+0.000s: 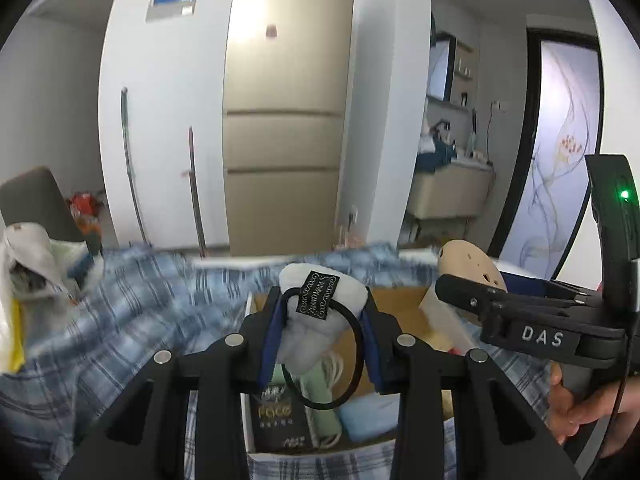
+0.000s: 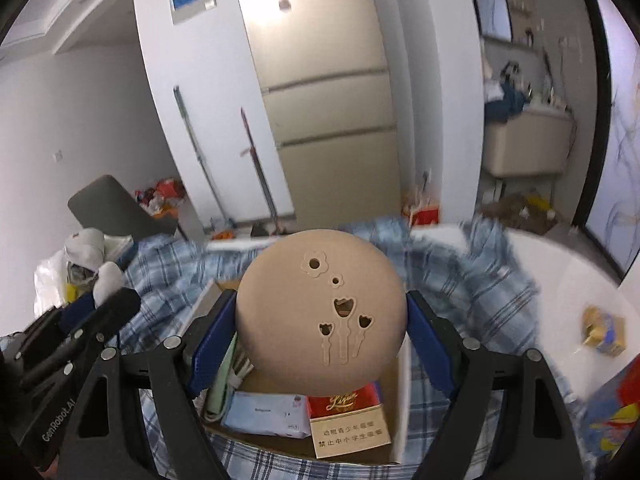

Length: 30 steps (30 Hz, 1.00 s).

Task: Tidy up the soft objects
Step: 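Carry the beige disc with the right gripper over the box while the left carries the white cable there, then lower the disc into the box and open the right gripper while the left releases the cable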

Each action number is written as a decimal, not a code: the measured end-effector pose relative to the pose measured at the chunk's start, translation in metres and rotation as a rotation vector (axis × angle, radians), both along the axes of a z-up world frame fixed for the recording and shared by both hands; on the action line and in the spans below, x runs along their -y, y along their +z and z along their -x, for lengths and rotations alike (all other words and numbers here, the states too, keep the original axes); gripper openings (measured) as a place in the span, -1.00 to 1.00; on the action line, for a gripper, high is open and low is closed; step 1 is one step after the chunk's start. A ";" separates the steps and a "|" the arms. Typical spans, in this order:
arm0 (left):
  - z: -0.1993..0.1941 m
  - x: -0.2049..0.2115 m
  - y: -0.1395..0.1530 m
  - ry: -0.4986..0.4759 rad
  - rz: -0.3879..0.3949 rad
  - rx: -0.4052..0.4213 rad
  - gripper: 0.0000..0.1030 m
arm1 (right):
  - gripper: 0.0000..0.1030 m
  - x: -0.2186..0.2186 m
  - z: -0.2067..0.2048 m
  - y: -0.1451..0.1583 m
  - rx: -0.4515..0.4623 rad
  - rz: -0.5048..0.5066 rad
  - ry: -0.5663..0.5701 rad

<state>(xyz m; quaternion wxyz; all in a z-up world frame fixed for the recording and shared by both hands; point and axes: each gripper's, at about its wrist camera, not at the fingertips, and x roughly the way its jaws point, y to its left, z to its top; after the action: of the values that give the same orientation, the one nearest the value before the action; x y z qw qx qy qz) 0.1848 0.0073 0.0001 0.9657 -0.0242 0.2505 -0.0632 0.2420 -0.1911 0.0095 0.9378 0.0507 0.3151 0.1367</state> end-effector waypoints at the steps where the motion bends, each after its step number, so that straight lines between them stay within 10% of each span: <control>1: -0.003 0.000 -0.005 0.000 -0.010 -0.010 -0.27 | 0.57 -0.001 -0.003 -0.011 -0.020 0.008 0.010; 19: -0.015 0.002 -0.050 -0.001 -0.007 -0.162 -0.26 | 0.60 -0.017 -0.016 -0.064 -0.179 0.123 0.102; 24: -0.012 0.000 -0.047 0.013 -0.001 -0.121 0.72 | 0.67 -0.013 -0.020 -0.066 -0.198 0.098 0.078; 30: -0.003 -0.002 -0.034 0.015 0.016 -0.044 0.72 | 0.75 -0.013 -0.014 -0.057 -0.135 0.111 0.072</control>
<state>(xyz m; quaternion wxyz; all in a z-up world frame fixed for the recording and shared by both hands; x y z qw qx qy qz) 0.1874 0.0095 -0.0337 0.9602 -0.0354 0.2709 -0.0574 0.2562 -0.1779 -0.0474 0.9102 -0.0035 0.3864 0.1491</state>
